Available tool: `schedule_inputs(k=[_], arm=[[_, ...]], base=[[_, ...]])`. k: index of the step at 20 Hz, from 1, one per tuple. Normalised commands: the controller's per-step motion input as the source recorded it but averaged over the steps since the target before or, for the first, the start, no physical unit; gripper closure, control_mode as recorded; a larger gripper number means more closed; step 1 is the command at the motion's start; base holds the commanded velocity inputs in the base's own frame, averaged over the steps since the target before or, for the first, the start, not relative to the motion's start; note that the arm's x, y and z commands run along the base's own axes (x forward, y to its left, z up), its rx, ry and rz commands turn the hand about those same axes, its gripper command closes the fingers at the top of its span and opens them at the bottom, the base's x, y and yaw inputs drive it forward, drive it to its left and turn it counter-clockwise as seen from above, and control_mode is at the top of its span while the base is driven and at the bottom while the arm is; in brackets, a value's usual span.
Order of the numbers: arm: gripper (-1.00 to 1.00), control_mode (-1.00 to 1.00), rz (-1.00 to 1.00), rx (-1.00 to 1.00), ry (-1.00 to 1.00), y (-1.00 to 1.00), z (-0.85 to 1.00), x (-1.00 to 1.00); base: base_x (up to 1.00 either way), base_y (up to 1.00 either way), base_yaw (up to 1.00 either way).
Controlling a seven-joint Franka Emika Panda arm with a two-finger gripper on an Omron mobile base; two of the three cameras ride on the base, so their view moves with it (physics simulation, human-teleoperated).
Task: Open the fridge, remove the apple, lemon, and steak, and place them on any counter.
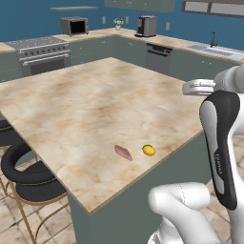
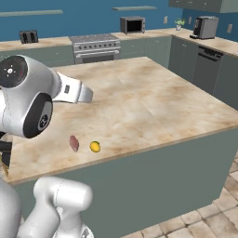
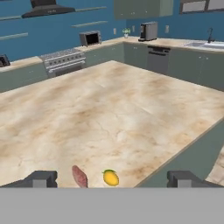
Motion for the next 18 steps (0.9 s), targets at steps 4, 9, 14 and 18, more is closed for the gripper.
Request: schedule_inputs(k=[4,9,14,18], arm=[[-1.00,-1.00,0.00,-0.03,0.00,0.09,0.00,0.00],[-1.00,-1.00,0.00,0.00,0.00,0.01,0.00,-0.22],[-1.00,-1.00,-0.04,-0.01,0.04,0.00,0.00,-0.15],[-1.00,1.00,-0.04,-0.04,0.10,0.07,0.00,0.00]], base=[[0.00,0.00,0.00],[0.00,0.00,0.00],[0.00,0.00,0.00],[0.00,0.00,0.00]])
